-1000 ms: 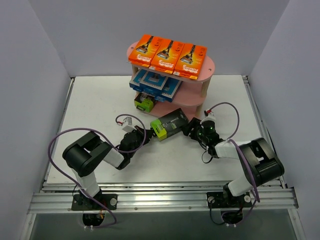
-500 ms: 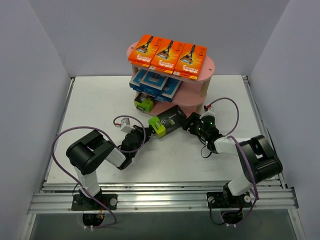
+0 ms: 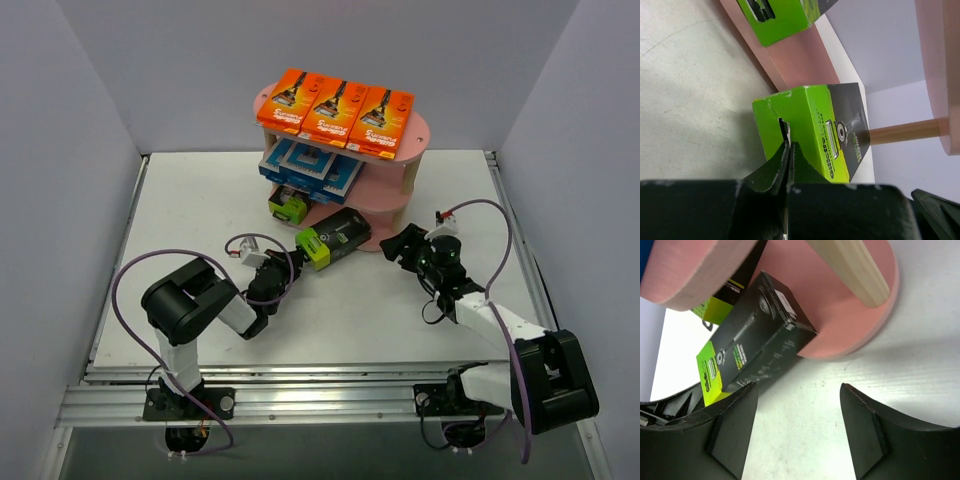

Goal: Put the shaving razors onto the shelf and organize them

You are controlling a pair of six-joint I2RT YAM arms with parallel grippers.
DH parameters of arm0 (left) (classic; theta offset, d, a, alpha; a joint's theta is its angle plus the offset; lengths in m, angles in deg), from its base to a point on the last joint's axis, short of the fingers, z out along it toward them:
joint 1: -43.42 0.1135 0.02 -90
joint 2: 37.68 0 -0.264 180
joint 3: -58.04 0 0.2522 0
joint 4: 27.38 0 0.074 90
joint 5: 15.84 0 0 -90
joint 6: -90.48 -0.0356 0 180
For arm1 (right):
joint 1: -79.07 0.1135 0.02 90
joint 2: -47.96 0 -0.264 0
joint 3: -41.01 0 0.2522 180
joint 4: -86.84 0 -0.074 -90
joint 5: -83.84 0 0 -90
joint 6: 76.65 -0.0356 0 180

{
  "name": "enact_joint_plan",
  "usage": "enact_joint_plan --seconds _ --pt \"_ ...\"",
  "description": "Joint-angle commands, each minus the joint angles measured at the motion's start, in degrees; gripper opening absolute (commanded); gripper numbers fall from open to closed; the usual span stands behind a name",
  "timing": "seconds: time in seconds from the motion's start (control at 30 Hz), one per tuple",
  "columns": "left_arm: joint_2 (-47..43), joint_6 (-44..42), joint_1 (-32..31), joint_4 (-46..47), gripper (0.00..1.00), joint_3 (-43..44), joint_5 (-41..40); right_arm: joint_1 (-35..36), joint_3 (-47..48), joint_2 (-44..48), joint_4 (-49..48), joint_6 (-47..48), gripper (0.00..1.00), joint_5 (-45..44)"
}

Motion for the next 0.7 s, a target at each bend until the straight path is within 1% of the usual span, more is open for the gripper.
enact_joint_plan --seconds 0.0,0.13,0.4,0.57,0.67 --pt "1.4 1.7 -0.7 9.3 0.02 2.9 -5.3 -1.6 -0.8 3.2 3.1 1.6 0.62 3.3" --pt "2.7 1.7 -1.4 11.5 0.02 3.8 -8.4 -3.6 -1.1 4.9 4.6 2.5 0.62 5.7" --pt "3.8 2.0 -2.1 11.9 0.02 6.0 -14.1 -8.2 -1.9 6.5 6.2 4.1 0.63 10.7" --pt "6.5 2.6 -3.3 13.3 0.02 8.1 -17.2 -8.7 -2.4 6.0 4.6 3.3 0.63 12.5" --pt "8.9 2.6 -3.8 16.2 0.02 9.2 -19.2 -9.1 -2.3 5.2 4.0 3.2 0.63 13.7"
